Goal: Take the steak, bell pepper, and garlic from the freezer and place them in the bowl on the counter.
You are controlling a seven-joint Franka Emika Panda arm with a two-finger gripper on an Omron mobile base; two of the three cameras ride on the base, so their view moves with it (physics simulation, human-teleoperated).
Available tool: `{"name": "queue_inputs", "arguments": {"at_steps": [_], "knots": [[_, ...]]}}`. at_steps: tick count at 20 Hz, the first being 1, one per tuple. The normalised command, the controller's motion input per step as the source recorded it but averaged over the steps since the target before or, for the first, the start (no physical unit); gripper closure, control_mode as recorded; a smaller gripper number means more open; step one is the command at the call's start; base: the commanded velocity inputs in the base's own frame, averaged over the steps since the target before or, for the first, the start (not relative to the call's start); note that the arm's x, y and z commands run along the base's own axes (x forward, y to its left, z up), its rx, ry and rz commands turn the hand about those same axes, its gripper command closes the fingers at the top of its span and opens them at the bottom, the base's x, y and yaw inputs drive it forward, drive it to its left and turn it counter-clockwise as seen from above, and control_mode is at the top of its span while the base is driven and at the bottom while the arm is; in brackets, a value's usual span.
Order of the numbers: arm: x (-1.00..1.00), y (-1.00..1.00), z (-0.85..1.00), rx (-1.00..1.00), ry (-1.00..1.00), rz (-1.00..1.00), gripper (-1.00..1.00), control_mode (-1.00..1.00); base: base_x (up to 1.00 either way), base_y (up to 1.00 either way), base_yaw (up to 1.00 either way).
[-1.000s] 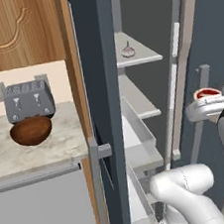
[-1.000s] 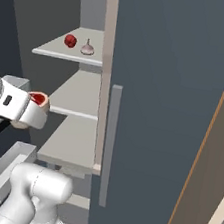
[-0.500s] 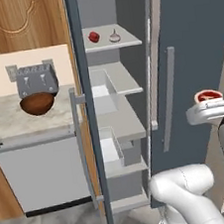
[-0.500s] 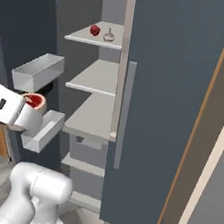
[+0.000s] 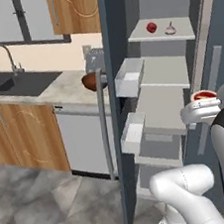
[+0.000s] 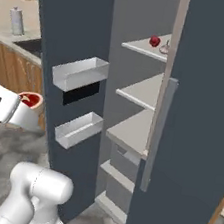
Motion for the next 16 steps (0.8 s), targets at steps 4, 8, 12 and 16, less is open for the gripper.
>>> {"name": "queue_inputs", "arguments": {"at_steps": [4,8,12,16], "knots": [[0.0,0.0,0.0,0.0,0.0,0.0,1.0,1.0,-0.42,-0.06,0.81],[0.0,0.0,0.0,0.0,0.0,0.0,1.0,1.0,-0.42,0.38,0.75],[0.0,0.0,0.0,0.0,0.0,0.0,1.0,1.0,0.11,0.69,0.54],[0.0,0.0,0.0,0.0,0.0,0.0,1.0,1.0,0.87,0.7,0.06]]}}
